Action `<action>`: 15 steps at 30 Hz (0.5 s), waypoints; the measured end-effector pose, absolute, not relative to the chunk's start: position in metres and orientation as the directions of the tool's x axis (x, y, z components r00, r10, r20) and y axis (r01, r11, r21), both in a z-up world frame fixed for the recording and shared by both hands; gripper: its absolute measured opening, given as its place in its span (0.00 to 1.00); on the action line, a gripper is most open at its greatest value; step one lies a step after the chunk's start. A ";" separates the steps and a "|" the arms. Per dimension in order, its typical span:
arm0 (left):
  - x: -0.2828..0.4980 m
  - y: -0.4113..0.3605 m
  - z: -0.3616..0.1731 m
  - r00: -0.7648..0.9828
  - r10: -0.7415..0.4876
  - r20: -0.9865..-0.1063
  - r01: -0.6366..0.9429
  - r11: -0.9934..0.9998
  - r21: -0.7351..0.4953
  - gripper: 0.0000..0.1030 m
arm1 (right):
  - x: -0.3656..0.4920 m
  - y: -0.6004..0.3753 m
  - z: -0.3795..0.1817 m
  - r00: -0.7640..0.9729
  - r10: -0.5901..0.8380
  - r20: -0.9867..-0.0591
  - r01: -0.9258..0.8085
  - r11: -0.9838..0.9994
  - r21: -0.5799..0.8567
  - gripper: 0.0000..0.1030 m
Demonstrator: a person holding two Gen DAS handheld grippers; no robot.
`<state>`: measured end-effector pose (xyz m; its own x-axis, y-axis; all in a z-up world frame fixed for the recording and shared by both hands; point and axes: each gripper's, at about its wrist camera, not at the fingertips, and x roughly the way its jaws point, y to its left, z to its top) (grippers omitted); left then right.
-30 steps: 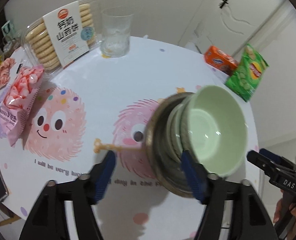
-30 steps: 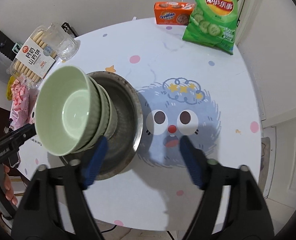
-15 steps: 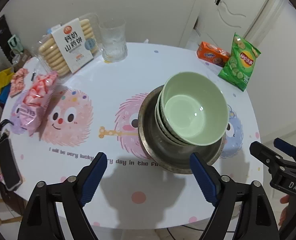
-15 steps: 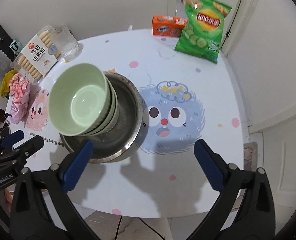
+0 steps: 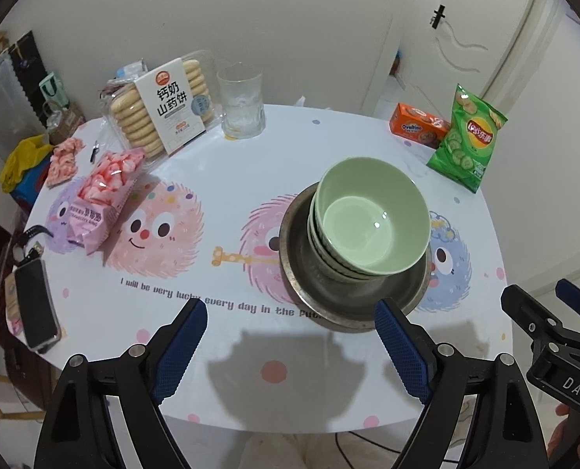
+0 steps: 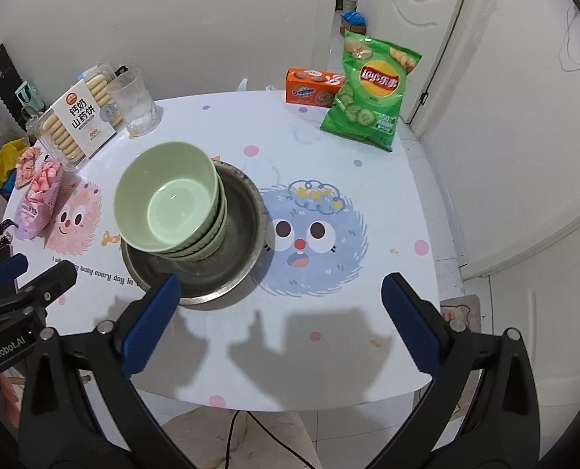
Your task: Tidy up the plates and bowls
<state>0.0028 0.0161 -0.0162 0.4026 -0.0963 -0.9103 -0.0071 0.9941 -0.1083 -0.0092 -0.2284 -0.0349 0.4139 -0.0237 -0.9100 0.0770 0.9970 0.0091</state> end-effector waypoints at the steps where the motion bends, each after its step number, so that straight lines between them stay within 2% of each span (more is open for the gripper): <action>1: 0.002 0.017 -0.016 0.404 -0.095 -0.910 -0.012 0.994 -0.110 0.87 | -0.010 -0.228 -0.034 0.419 -0.029 -0.908 0.079 0.997 0.004 0.99; 15: 0.000 0.022 -0.012 0.418 -0.083 -0.905 -0.024 0.994 -0.103 0.87 | -0.011 -0.223 -0.031 0.428 -0.026 -0.903 0.076 0.997 0.007 0.99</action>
